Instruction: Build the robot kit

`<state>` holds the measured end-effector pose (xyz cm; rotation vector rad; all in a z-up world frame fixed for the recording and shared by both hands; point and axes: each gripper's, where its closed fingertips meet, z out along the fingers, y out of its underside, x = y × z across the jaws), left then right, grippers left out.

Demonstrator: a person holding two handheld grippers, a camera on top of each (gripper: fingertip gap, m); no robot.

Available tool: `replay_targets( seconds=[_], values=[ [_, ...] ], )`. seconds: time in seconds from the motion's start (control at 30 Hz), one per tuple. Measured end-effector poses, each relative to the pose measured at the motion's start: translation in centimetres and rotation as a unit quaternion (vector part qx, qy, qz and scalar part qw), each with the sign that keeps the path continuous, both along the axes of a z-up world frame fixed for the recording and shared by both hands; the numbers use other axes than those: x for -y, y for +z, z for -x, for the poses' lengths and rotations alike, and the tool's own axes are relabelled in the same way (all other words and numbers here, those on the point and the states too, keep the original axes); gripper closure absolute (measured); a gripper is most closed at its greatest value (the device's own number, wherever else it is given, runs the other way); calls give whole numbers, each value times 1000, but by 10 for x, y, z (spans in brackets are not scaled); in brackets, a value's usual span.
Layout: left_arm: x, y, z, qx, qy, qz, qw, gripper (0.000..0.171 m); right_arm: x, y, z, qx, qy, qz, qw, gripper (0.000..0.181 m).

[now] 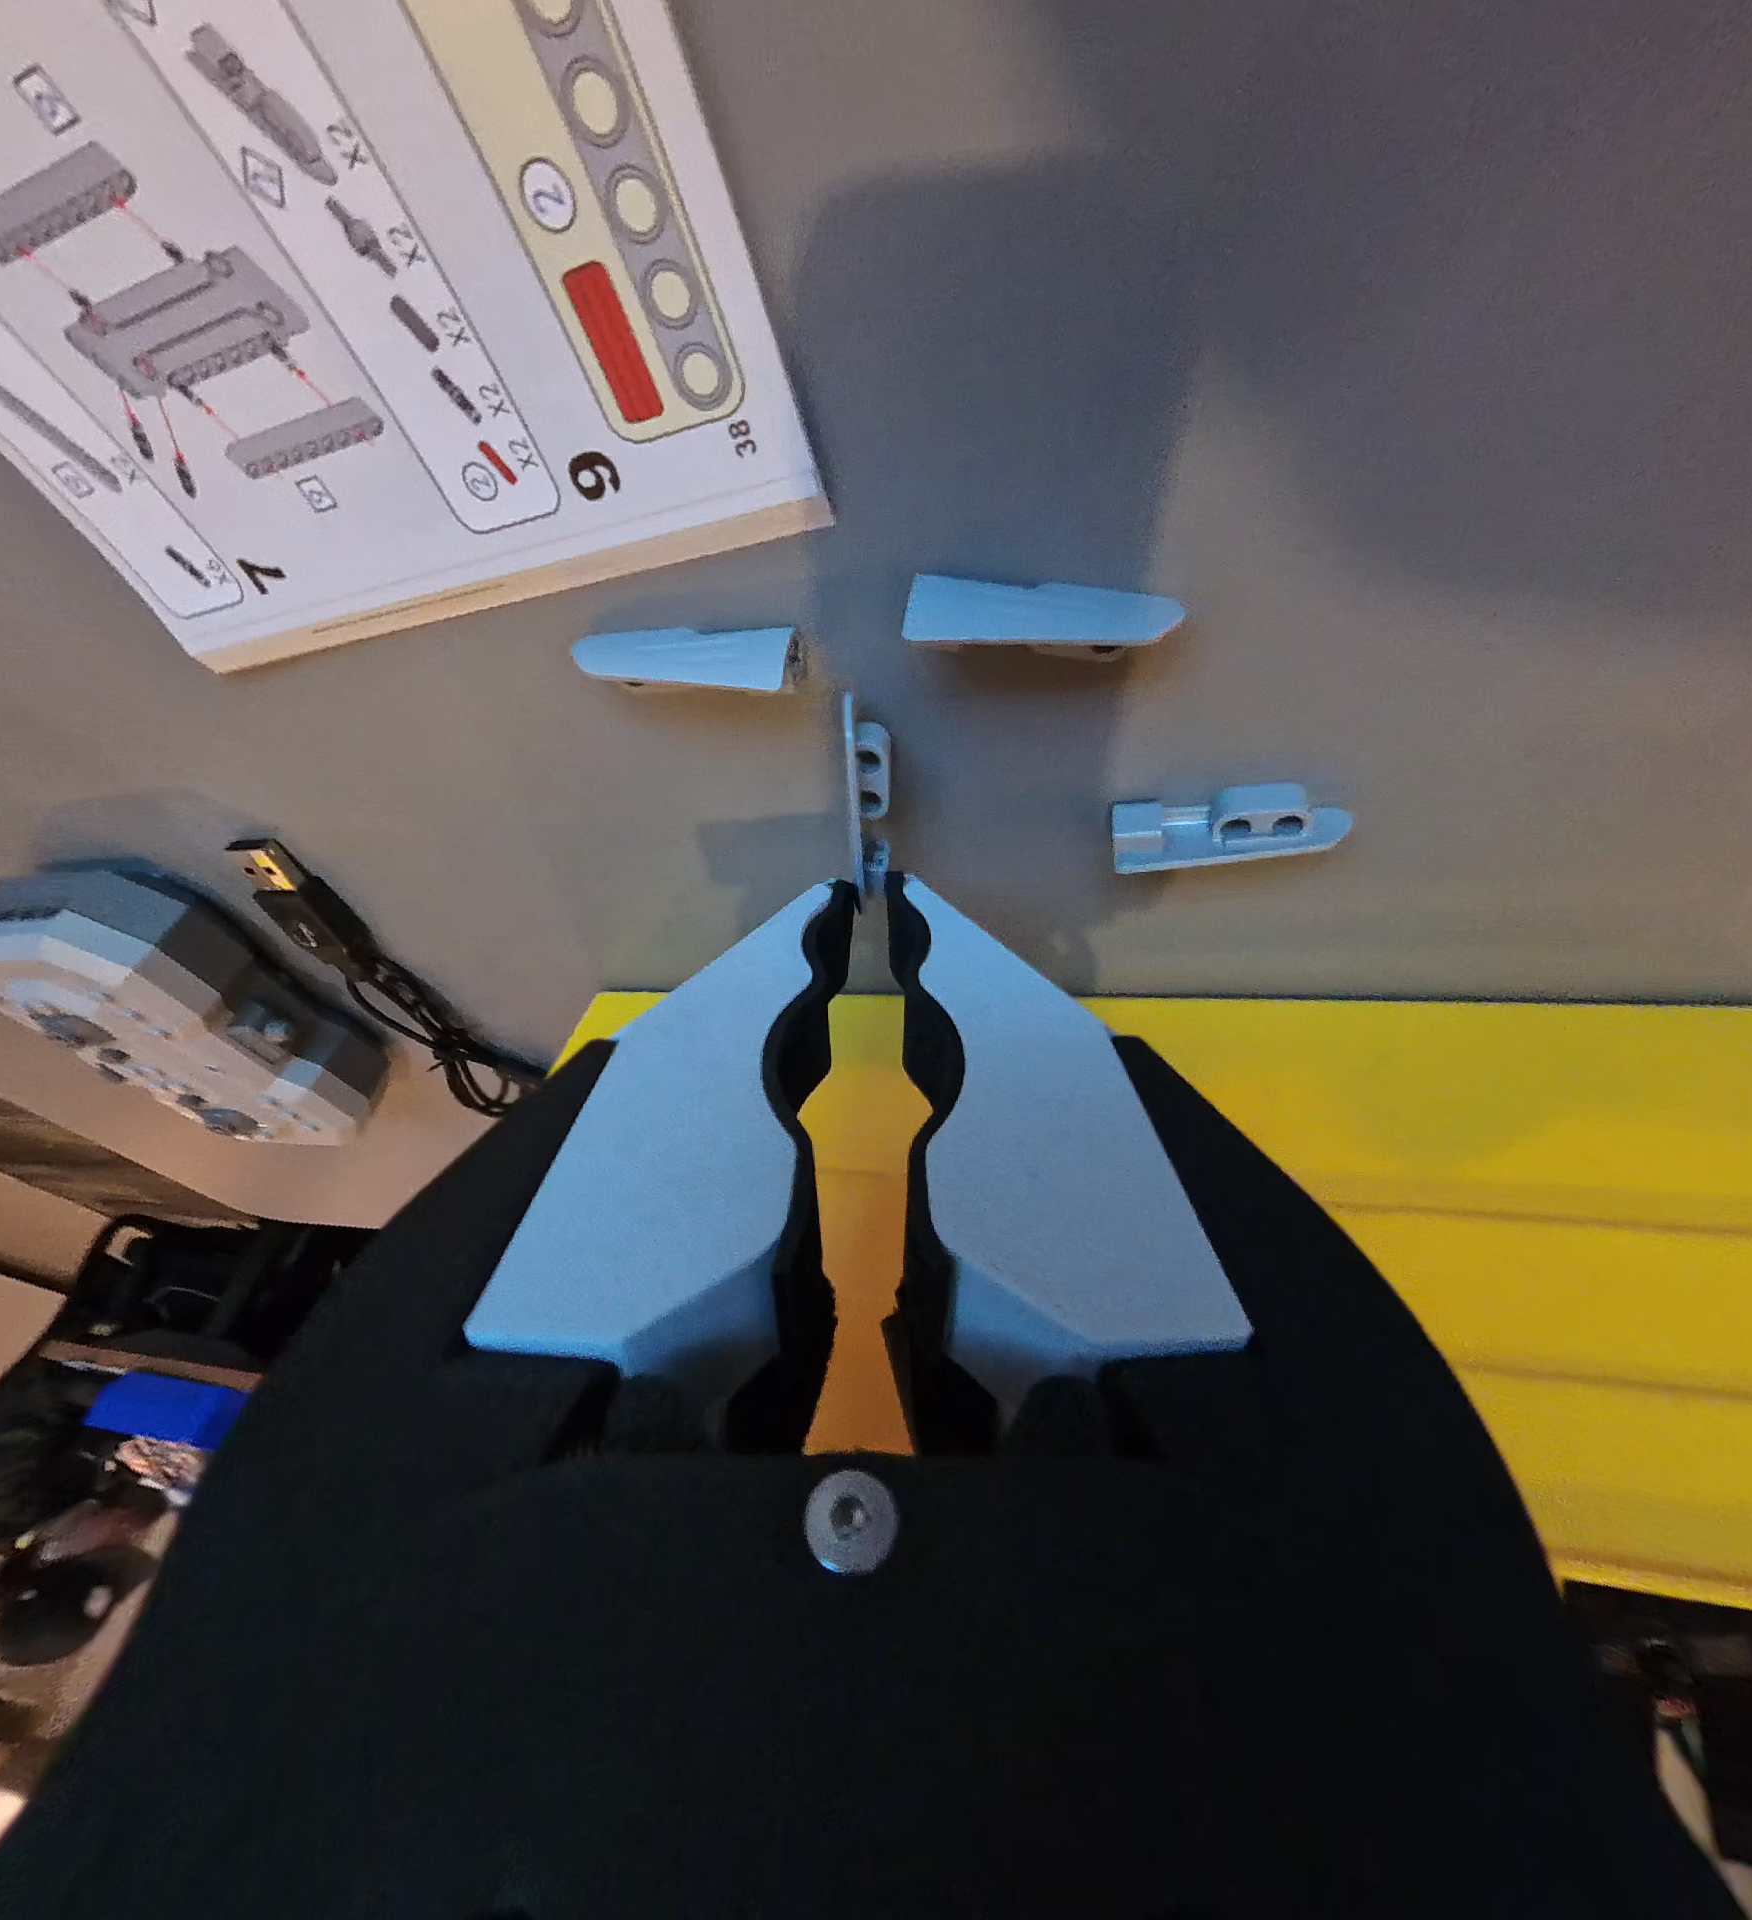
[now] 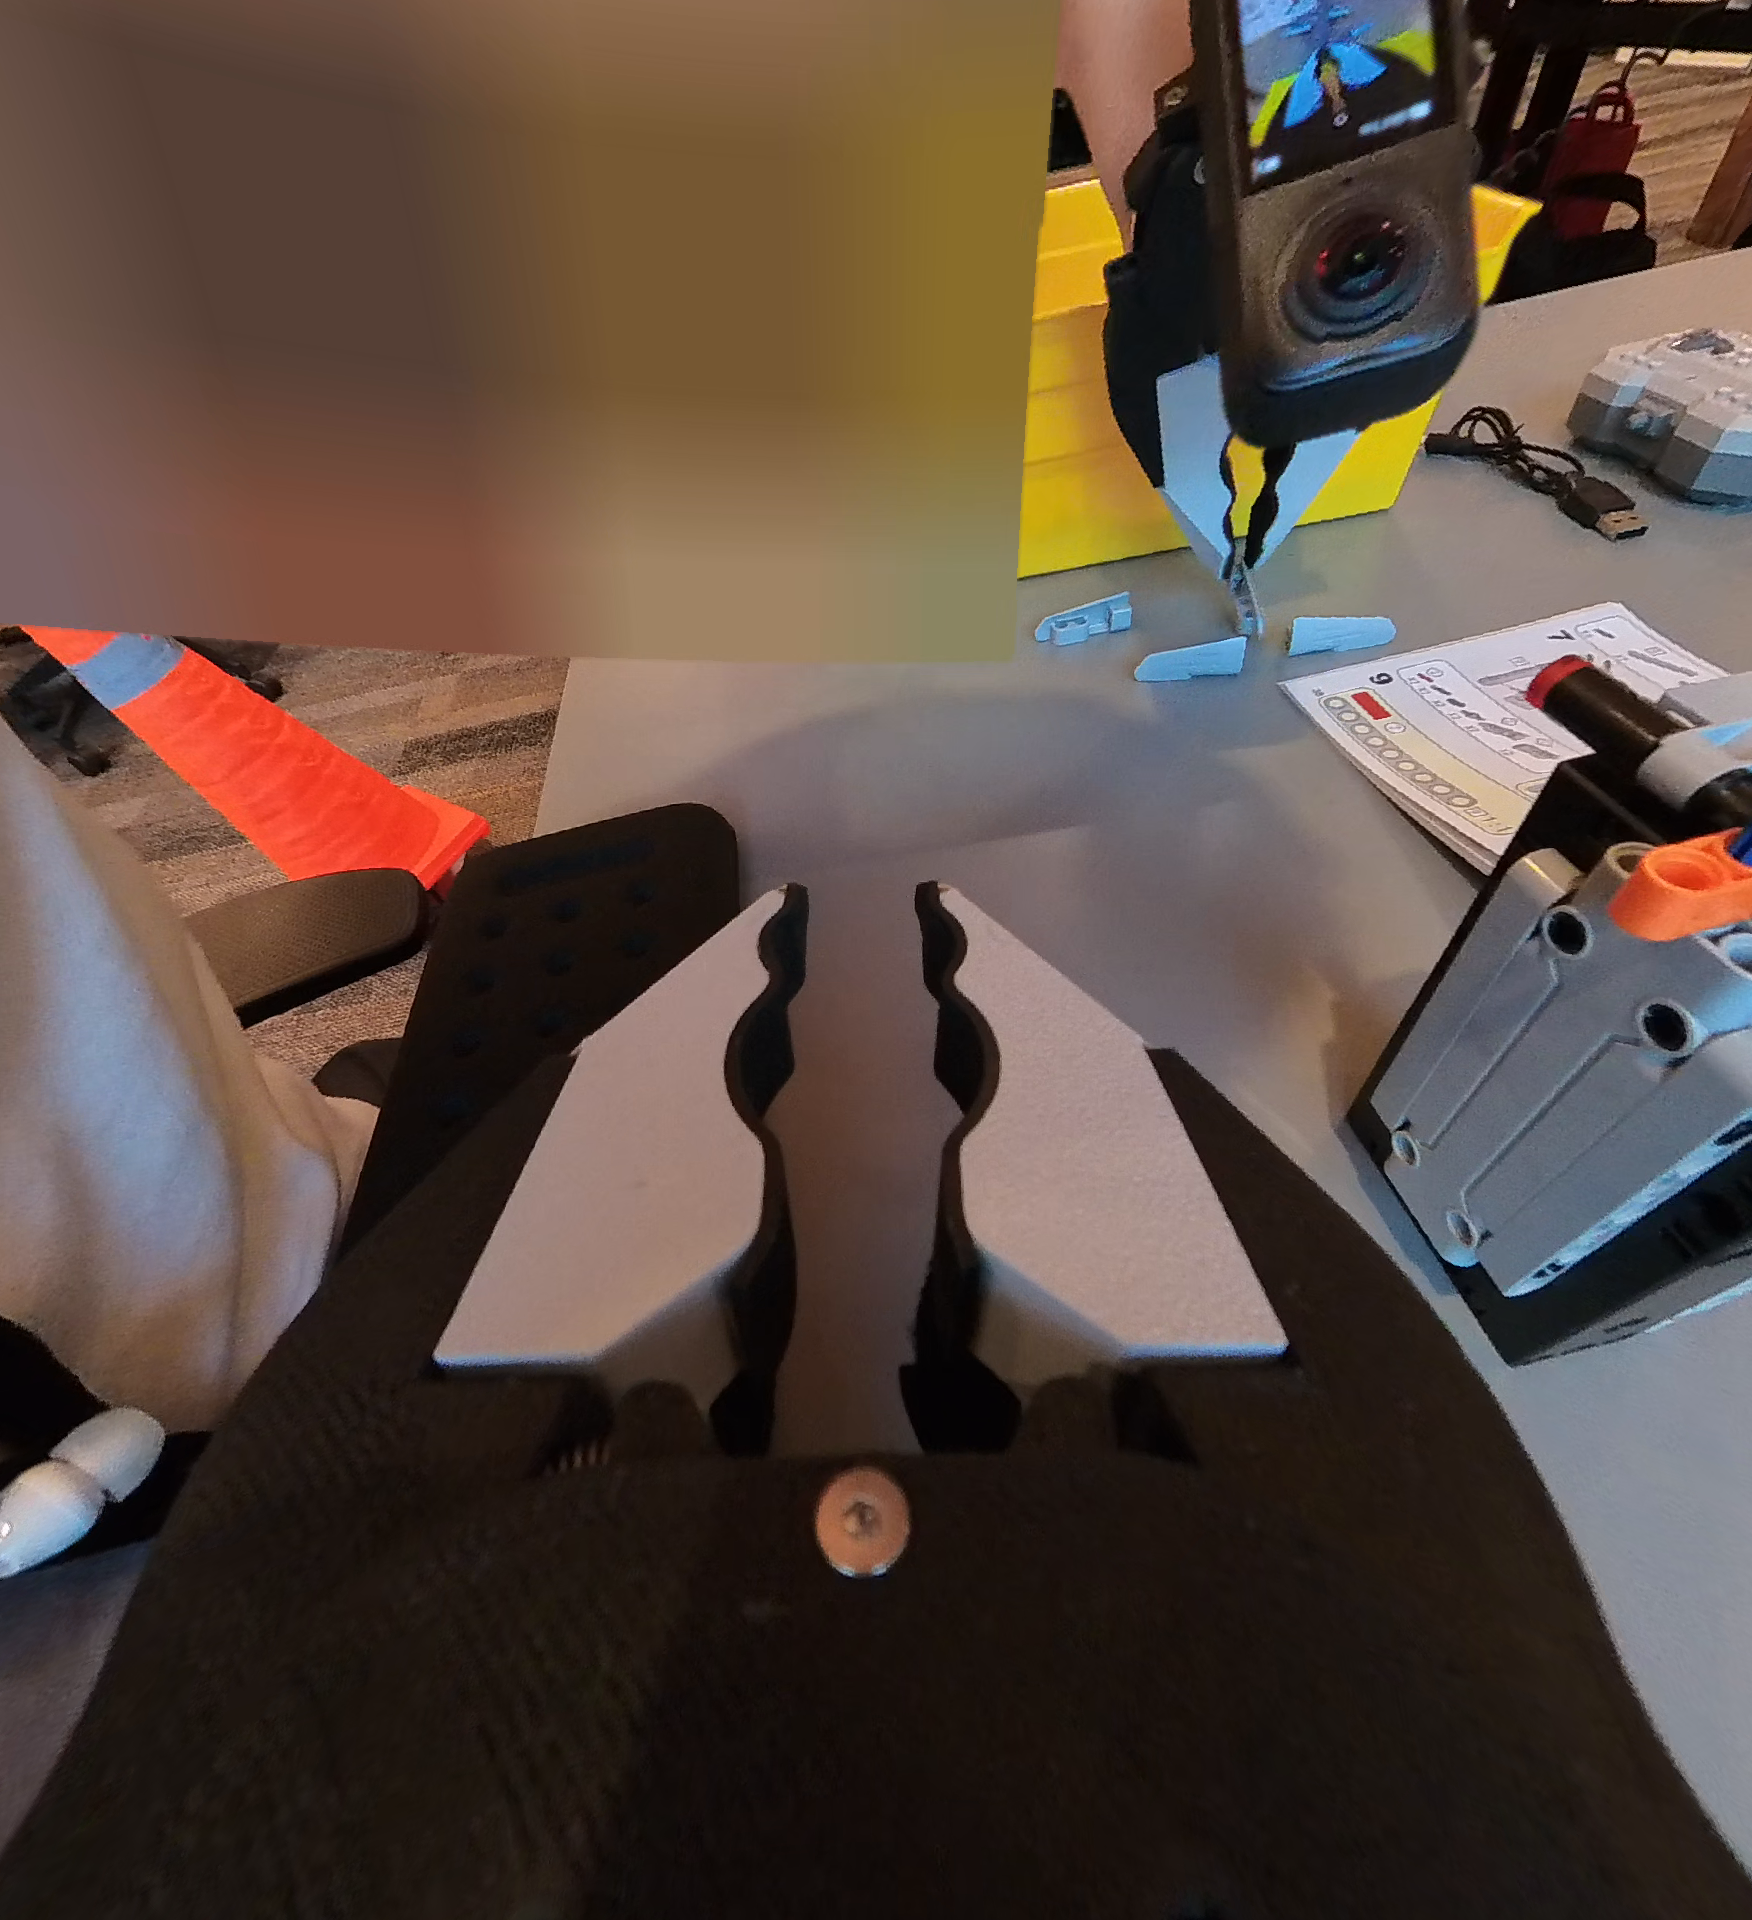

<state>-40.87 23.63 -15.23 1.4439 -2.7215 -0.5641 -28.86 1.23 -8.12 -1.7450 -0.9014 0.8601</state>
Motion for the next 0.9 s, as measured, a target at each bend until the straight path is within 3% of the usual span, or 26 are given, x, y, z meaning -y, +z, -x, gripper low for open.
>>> replay_targets(
  seconds=[0.17,0.23,0.47,0.57,0.7,0.9],
  values=[
    [5,-4,-4,-8,-34,8,999,164,0,1,-1,-2,-2,-1,1000,160],
    [2,-3,-6,-2,-22,6,1000,140,0,2,-1,-3,-1,-1,1000,160],
    [-5,34,-29,82,27,43,995,143,1,2,0,-5,1,0,1000,160],
    [-17,35,-45,102,-11,23,994,148,0,3,0,-5,0,0,1000,160],
    [-16,18,-53,84,-86,11,993,150,-2,4,-3,-9,-7,1,1000,160],
    [-12,9,-55,67,-124,16,990,144,-1,6,-2,-38,0,29,999,161]
  ],
)
